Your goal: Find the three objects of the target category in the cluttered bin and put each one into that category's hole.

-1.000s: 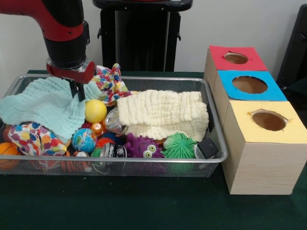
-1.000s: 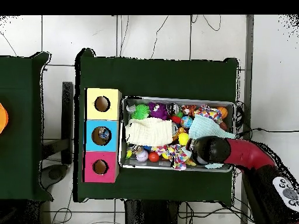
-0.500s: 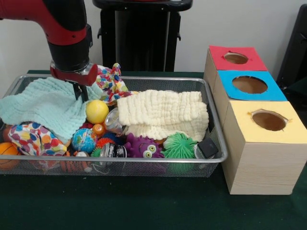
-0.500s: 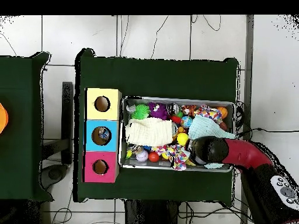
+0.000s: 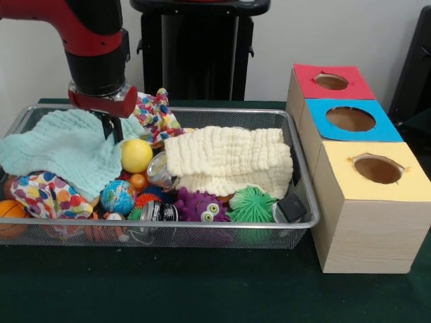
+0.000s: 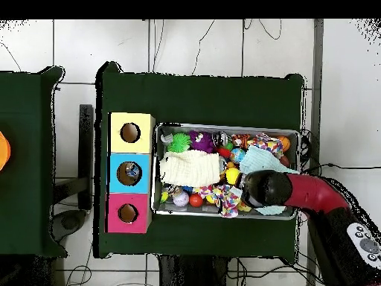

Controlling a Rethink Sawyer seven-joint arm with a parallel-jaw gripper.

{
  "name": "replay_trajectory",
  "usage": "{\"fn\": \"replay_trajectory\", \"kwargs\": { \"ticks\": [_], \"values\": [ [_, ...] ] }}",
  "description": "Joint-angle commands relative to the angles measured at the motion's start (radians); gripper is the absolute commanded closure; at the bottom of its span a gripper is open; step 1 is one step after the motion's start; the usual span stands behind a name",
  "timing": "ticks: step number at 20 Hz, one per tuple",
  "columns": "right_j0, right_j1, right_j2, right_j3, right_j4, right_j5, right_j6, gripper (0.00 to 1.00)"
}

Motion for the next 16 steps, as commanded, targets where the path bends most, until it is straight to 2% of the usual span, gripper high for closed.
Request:
{"fn": "replay_trajectory", "kwargs": {
  "ticks": [1, 6, 16],
  "values": [
    [0.023, -0.092, 0.1, 0.036, 0.052, 0.067, -0.095, 1.0],
    [0.059, -0.178, 0.101, 0.059, 0.112, 0.132, -0.058, 1.0],
    [0.141, -0.267, 0.063, 0.06, 0.199, 0.213, -0.018, 1.0]
  ]
}}
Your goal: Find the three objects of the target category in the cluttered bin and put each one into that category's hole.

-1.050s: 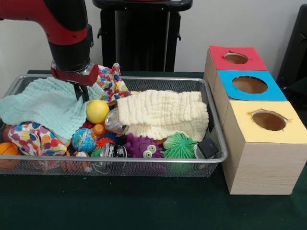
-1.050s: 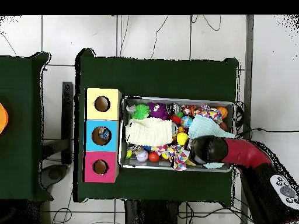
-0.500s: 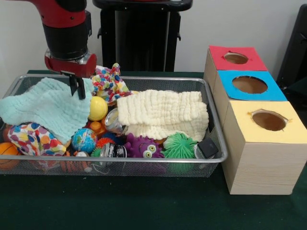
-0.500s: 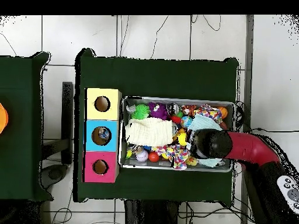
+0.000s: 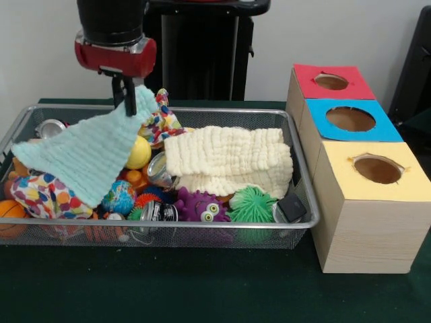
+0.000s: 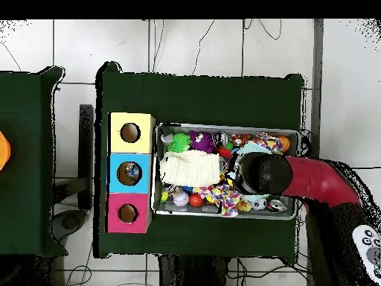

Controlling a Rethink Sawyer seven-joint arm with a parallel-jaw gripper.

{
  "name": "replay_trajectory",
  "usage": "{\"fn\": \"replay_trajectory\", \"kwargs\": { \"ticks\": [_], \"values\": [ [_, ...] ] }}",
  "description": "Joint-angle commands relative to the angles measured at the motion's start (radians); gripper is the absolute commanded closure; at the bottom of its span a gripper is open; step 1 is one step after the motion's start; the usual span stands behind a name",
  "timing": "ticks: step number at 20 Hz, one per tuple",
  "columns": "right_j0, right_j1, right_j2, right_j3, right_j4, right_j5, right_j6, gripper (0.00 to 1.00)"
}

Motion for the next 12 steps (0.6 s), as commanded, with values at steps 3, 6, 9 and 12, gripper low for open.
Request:
{"fn": "replay_trajectory", "kwargs": {
  "ticks": [3, 6, 9, 12],
  "values": [
    [0.064, -0.095, 0.037, 0.065, 0.086, 0.155, -0.004, 1.0],
    [0.093, -0.133, 0.023, 0.082, 0.114, 0.17, 0.019, 1.0],
    [0.122, -0.163, 0.006, 0.093, 0.134, 0.184, 0.041, 1.0],
    [0.147, -0.181, -0.012, 0.109, 0.145, 0.173, 0.062, 1.0]
  ]
}}
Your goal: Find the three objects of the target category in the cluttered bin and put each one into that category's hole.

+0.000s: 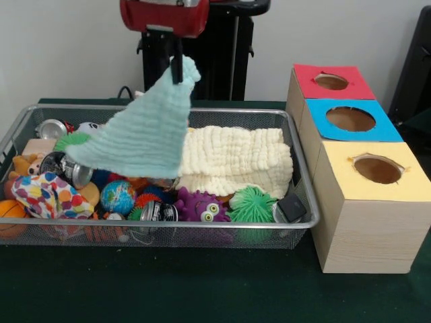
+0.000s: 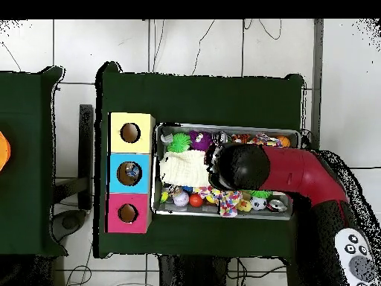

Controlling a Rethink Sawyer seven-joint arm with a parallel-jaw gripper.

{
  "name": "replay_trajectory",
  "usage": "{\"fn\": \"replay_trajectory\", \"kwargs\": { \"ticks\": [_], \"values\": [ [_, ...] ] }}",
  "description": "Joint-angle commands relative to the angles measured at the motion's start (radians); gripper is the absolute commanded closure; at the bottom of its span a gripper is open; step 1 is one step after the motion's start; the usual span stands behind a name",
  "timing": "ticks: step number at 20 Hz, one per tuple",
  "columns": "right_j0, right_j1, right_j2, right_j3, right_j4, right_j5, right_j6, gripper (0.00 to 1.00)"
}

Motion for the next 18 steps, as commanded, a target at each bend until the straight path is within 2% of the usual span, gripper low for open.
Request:
{"fn": "replay_trajectory", "kwargs": {
  "ticks": [1, 10, 18],
  "values": [
    [0.045, -0.06, -0.015, 0.096, 0.048, 0.103, 0.066, 1.0],
    [0.106, -0.089, -0.051, 0.077, 0.084, 0.15, 0.099, 1.0],
    [0.121, -0.073, -0.068, 0.059, 0.092, 0.148, 0.092, 1.0]
  ]
}}
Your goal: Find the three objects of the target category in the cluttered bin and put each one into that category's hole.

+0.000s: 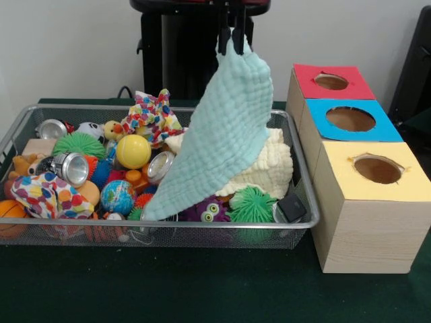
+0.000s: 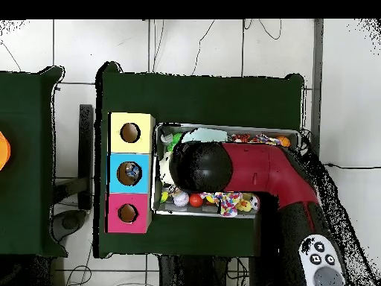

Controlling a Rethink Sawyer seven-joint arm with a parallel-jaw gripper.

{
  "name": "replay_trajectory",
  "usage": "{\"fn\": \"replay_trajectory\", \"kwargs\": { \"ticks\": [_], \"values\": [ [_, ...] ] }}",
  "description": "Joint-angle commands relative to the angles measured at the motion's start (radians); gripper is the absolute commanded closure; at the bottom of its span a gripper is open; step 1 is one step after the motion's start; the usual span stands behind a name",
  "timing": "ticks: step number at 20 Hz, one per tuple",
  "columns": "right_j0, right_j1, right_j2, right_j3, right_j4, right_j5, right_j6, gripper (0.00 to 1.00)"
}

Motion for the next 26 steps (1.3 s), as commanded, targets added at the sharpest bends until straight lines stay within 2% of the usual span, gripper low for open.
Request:
{"fn": "replay_trajectory", "kwargs": {
  "ticks": [1, 17, 26],
  "values": [
    [0.004, 0.007, -0.052, 0.041, 0.023, 0.126, 0.091, 1.0],
    [0.016, 0.044, -0.075, 0.063, 0.029, 0.048, 0.08, 1.0],
    [0.075, 0.055, -0.096, 0.06, 0.036, 0.028, 0.147, 1.0]
  ]
}}
